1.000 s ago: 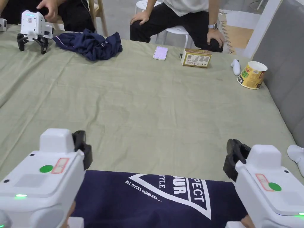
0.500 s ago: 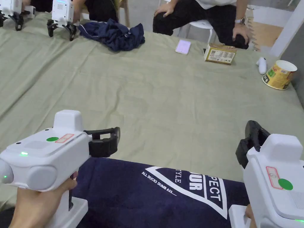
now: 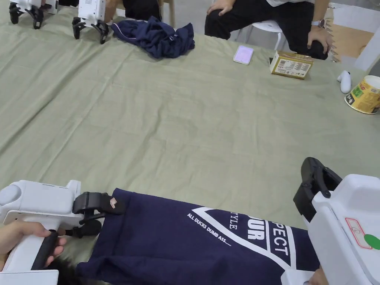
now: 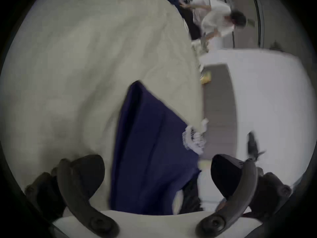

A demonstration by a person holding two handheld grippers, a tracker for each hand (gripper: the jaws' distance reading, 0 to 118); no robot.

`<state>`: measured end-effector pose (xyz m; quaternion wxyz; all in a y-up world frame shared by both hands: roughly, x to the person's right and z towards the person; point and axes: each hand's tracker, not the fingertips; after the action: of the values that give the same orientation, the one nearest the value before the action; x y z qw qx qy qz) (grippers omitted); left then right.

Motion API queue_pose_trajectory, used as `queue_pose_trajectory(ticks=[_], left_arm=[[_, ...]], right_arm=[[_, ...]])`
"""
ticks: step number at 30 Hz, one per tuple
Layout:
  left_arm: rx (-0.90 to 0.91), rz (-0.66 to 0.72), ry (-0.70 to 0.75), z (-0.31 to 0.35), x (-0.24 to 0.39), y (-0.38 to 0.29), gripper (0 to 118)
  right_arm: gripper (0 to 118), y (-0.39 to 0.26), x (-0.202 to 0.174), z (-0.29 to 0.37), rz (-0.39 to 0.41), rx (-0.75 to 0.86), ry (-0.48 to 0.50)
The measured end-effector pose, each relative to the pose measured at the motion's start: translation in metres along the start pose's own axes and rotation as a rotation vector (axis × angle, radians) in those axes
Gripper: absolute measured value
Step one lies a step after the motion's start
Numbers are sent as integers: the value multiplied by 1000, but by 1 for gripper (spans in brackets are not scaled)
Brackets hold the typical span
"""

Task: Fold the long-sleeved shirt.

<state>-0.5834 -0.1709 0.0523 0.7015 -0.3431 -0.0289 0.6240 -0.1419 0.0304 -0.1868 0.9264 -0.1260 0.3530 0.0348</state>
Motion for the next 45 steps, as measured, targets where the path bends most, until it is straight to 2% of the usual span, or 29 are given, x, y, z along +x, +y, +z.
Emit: queue_pose_trajectory(ticks=[1, 3, 4, 8, 9, 10, 11, 13, 14, 15, 17, 21, 27, 29, 33, 36, 38, 41, 45], left_arm=[[-6, 69, -4, -8, -5, 1, 111], [-43, -22, 28, -20, 4, -2, 112], [-52, -132, 41, -26, 11, -3, 112], [-66, -143, 33, -33, 13, -3, 108], [-52, -154, 32, -33, 14, -2, 93], [-28, -153, 53, -34, 18, -6, 29], [29, -151, 140, -29, 15, -3, 21], [31, -111, 273, -34, 5, -2, 19], [11, -108, 269, -32, -2, -2, 19], [25, -89, 112, -31, 2, -2, 19], [55, -116, 169, -20, 5, 2, 19], [127, -141, 134, 12, 20, 26, 17], [298, -163, 263, 98, 44, 76, 17], [359, -177, 344, 137, 48, 88, 17], [467, -137, 496, 203, 55, 101, 17], [512, -113, 536, 239, 52, 108, 17], [492, -159, 565, 237, 65, 96, 17], [453, -170, 513, 214, 82, 77, 17], [301, -255, 425, 142, 118, 42, 17]], right_arm=[[0, 1, 0, 0, -26, -6, 13], [0, 4, -2, 0, -36, 0, 24], [0, 6, -3, 1, -31, 2, 26], [0, 11, -2, 1, -48, 16, 49], [0, 11, -2, 1, -45, 17, 48], [0, 11, -2, 1, -41, 19, 46], [0, 11, -1, 1, -41, 20, 42], [0, 10, 2, 1, -56, 17, 41], [0, 9, 3, 0, -60, 14, 40], [0, 9, 5, 1, -60, 14, 35], [0, 7, 9, 3, -58, 13, 21], [0, 6, 17, 3, -71, 6, -2], [0, 9, 21, -1, -81, 1, -7], [0, 10, 20, -4, -82, 1, -5], [0, 10, 17, -11, -81, 0, 2], [0, 8, 13, -16, -82, -1, 9], [0, 6, 12, -19, -88, -4, 17], [0, 2, 10, -22, -98, -11, 27], [0, -2, 10, -22, -106, -22, 38]])
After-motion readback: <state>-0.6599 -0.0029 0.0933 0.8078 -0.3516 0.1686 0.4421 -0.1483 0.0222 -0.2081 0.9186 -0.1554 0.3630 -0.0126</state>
